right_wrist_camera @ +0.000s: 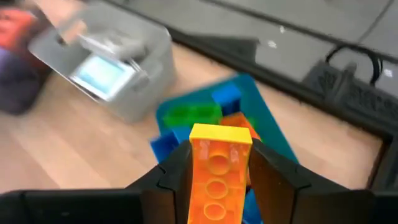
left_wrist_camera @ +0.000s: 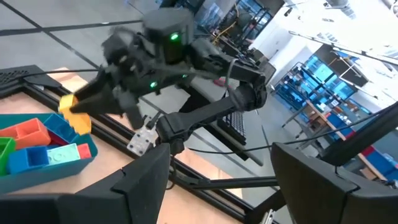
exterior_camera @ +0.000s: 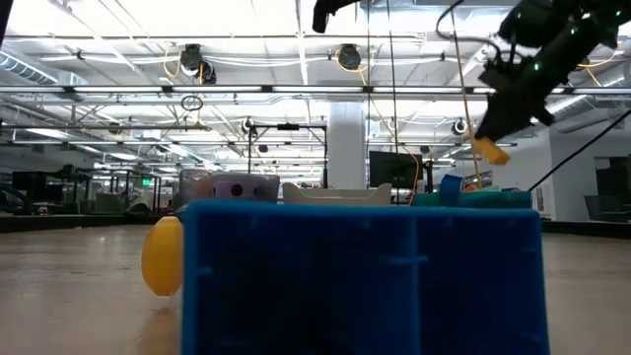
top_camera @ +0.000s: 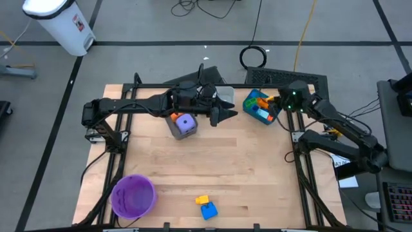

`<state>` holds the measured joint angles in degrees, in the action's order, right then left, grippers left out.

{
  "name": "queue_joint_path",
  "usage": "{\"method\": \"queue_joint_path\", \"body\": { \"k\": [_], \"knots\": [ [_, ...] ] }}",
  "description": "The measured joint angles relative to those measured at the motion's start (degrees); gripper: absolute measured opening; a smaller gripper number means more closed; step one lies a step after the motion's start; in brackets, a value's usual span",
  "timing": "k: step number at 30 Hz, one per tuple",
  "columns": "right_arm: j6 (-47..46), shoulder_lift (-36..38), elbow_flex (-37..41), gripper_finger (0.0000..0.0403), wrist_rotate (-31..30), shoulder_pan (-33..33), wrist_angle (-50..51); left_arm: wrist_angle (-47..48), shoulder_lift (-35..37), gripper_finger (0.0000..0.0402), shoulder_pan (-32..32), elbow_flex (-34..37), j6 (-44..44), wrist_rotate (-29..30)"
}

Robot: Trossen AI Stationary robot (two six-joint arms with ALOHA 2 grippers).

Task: Pick & Place Toys
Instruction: Put the yellow game piece into the blue bin

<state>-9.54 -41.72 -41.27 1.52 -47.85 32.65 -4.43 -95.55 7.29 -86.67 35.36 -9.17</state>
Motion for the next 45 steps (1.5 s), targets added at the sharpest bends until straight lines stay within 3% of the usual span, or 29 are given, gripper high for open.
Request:
{"method": "queue_joint_path", "body": {
  "k": [7, 17, 24, 27, 32, 37, 41, 45],
  "knots": [
    [0.27, -1.77, 5.63, 0.0127, -1.82, -1.87, -3.38, 0.0, 0.02, 0.0287, 1.13, 0.0, -0.37, -1.75],
    [1.49, -1.96, 6.52, 0.0197, -2.91, -3.61, -6.33, 2.67, 0.04, 0.0287, 1.68, -0.07, -0.64, -4.46],
    [-0.03, -1.96, 6.52, 0.0216, -2.5, -3.55, -7.48, 3.28, 0.04, 0.0287, 1.53, -0.07, -0.43, -4.33],
    [-1.81, -1.92, 6.52, 0.0216, 2.01, -3.57, -11.44, 3.25, 0.05, 0.0287, 1.46, -0.07, 0.11, -4.33],
    [-6.13, -1.79, 6.52, 0.021, 15.27, -3.26, -23.47, 2.58, 0.1, 0.0287, 0.7, -0.07, 0.68, -4.28],
    [-11.79, -1.79, 6.52, 0.0204, 23.39, -0.66, -36.09, 2.58, 0.11, 0.0287, -0.39, -0.07, 0.49, -4.28],
    [-14.93, -1.79, 6.52, 0.0203, 27.25, 2.78, -44.4, 2.56, 0.11, 0.0287, -0.91, -0.07, 0.45, -4.28],
    [-17.37, -1.79, 6.52, 0.0203, 27.3, 5.61, -48.09, 2.47, 0.11, 0.0287, -0.98, -0.07, 2.03, -4.26]
  ]
}}
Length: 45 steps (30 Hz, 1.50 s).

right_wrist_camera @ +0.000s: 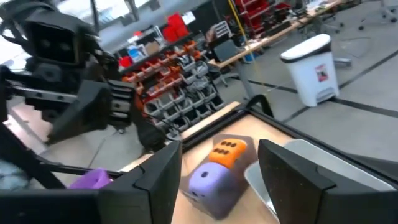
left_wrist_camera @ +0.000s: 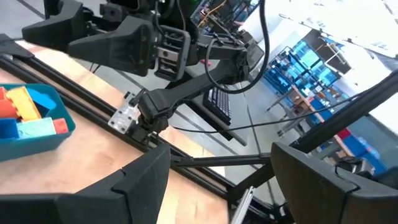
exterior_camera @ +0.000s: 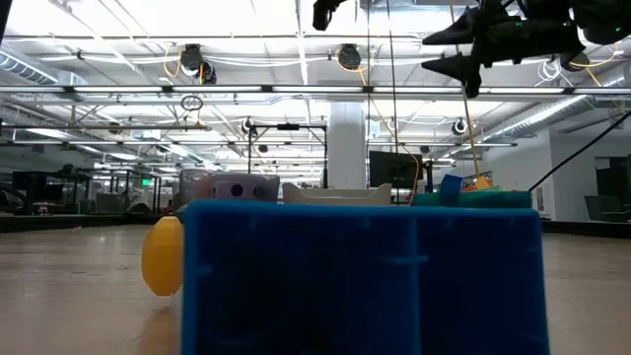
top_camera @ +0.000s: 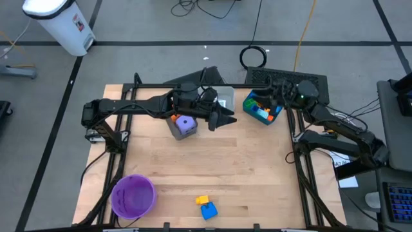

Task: Pick & Place Toys
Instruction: Put the yellow game piece into the blue bin

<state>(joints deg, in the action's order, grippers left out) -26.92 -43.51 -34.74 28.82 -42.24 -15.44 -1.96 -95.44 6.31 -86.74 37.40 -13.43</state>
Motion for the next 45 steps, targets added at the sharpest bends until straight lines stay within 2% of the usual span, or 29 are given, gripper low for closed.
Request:
{"method": "queue_joint_path", "body": {
  "k": [18, 26, 40, 45],
  "knots": [
    [-5.19, -0.02, 0.0, 0.0201, 0.04, 2.23, 0.0, 0.02, 0.0, 0.0287, 0.04, 0.0, 1.34, 0.02],
    [-8.11, -0.02, 0.0, 0.0201, 6.26, 2.71, -0.18, 0.02, 0.0, 0.0287, 0.04, 0.0, 1.36, 0.02],
    [-8.3, 0.0, 0.02, 0.0201, 7.04, 11.58, -1.12, 0.03, 0.0, 0.0287, 0.04, -0.01, 1.42, 0.04],
    [-11.83, 0.09, 0.02, 0.0201, 7.43, 15.33, -7.35, 0.02, 0.0, 0.0287, 0.04, -0.02, 1.47, 0.04]
  ]
}}
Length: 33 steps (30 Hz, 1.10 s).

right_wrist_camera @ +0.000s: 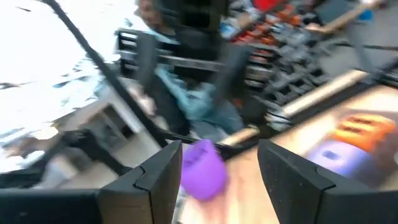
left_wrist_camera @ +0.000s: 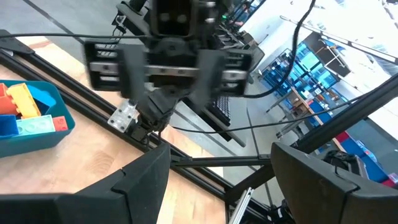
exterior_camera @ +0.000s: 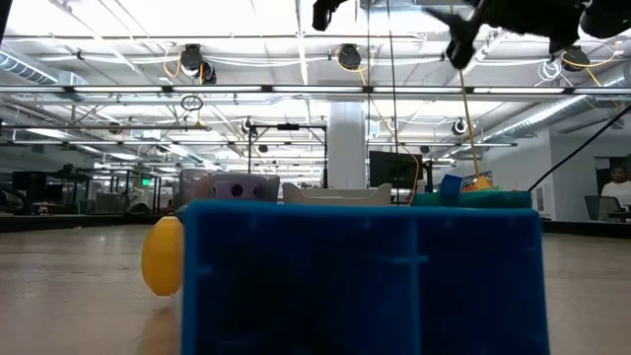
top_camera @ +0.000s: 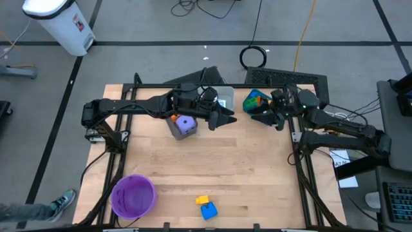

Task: Pick & Place Toys
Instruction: Put the yellow game piece into the blue bin

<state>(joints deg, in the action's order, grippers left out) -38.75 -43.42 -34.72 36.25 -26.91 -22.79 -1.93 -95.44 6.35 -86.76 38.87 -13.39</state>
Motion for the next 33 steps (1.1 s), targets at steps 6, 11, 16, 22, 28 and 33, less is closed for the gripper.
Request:
{"method": "queue_joint_path", "body": {
  "k": [6, 11, 16, 22, 28, 33],
  "knots": [
    [-3.86, 0.96, 0.02, 0.0201, -0.61, 9.55, -11.92, 0.0, 0.0, 0.0287, 0.0, 0.0, 0.0, 0.0],
    [0.32, 0.54, 0.02, 0.0201, -8.95, 22.34, -11.59, 0.0, 0.0, 0.0287, 0.0, 0.0, -0.02, 0.0],
    [9.81, -1.96, 0.02, 0.0201, -19.68, 35.81, -5.75, 0.02, 0.0, 0.0287, 0.0, 0.0, -0.02, 0.0],
    [10.97, -7.08, 0.02, 0.0201, -28.6, 46.18, -0.3, 0.0, 0.0, 0.0287, 0.0, 0.0, -0.02, 0.0],
    [8.34, -11.5, 0.02, 0.0201, -37.38, 50.18, -0.64, -2.34, 0.0, 0.0287, -0.04, -0.02, -0.11, 2.33],
    [6.67, -12.55, 0.0, 0.0201, -42.07, 50.29, -2.77, -2.1, 0.0, 0.0287, -0.04, -0.02, 1.53, 3.86]
  ]
}}
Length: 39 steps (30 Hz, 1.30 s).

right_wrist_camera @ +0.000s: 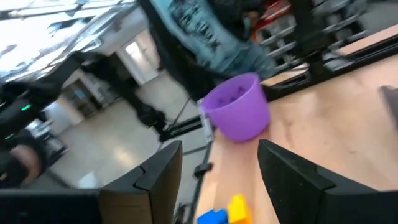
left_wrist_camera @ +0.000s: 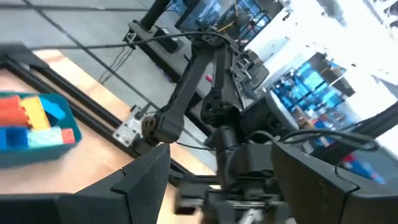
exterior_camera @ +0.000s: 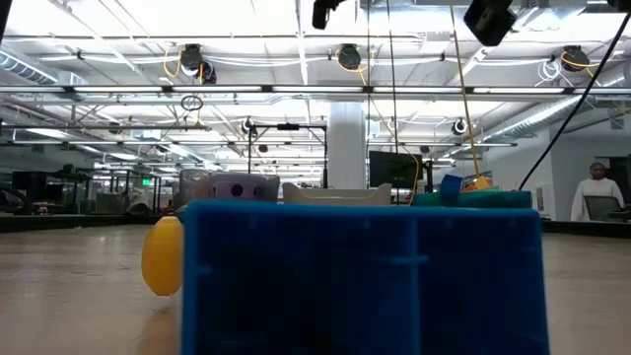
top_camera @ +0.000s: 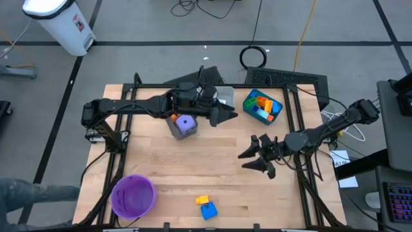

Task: Pick & Place Toys
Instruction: Put the yellow game piece into the blue bin

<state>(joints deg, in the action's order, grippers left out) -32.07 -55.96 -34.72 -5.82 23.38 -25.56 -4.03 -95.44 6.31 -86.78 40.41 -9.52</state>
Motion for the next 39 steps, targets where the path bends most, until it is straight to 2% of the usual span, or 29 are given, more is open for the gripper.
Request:
{"method": "queue_joint_path", "body": {
  "k": [3, 8, 11, 15, 19, 23, 26, 29, 35, 39],
  "knots": [
    [0.5, -0.02, -0.86, 0.0201, -3.82, 0.0, 0.22, -1.21, 0.0, 0.0287, 0.04, 0.0, 3.64, -2.33],
    [5.06, -1.01, -5.39, 0.0201, -8.81, -0.02, 0.15, -14.49, 0.31, 0.0287, -0.07, 0.0, 0.28, -16.52],
    [9.58, -3.59, -10.5, 0.0201, -10.5, -0.02, 2.01, -20.61, 1.73, 0.0287, -1.96, -0.09, -2.04, -20.85],
    [15.45, -8.84, -19.67, 0.0201, -10.6, -0.02, 9.31, -14.85, 6.25, 0.0287, -5.64, -0.07, -7.62, -21.38],
    [18.28, -14.79, -28.65, 0.0201, -8.75, -0.02, 19.28, -1.46, 12.18, 0.0287, -10.73, -0.07, -14.04, -14.17],
    [18.3, -20.27, -34.67, 0.0201, -1.31, -0.02, 25.28, 14.43, 17.73, 0.0287, -17.8, -0.07, -17.4, -0.53],
    [18.85, -23.96, -36.02, 0.0201, 3.78, 0.0, 26.73, 24.47, 20.02, 0.0287, -23.94, -0.07, -14.7, 10.81],
    [20.27, -27.63, -36.02, 0.0201, 6.03, 0.58, 26.76, 31.31, 20.43, 0.0287, -29.53, -0.07, -7.82, 20.14],
    [26.73, -38.44, -36.04, 0.0201, 6.25, 4.69, 23.97, 34.88, 18.59, 0.0287, -37.72, -0.07, 3.23, 30.01],
    [23.82, -45.73, -36.02, 0.0201, 6.16, 6.01, 17.17, 33.3, 16.3, 0.0287, -40.31, 0.02, 6.17, 34.79]
  ]
}}
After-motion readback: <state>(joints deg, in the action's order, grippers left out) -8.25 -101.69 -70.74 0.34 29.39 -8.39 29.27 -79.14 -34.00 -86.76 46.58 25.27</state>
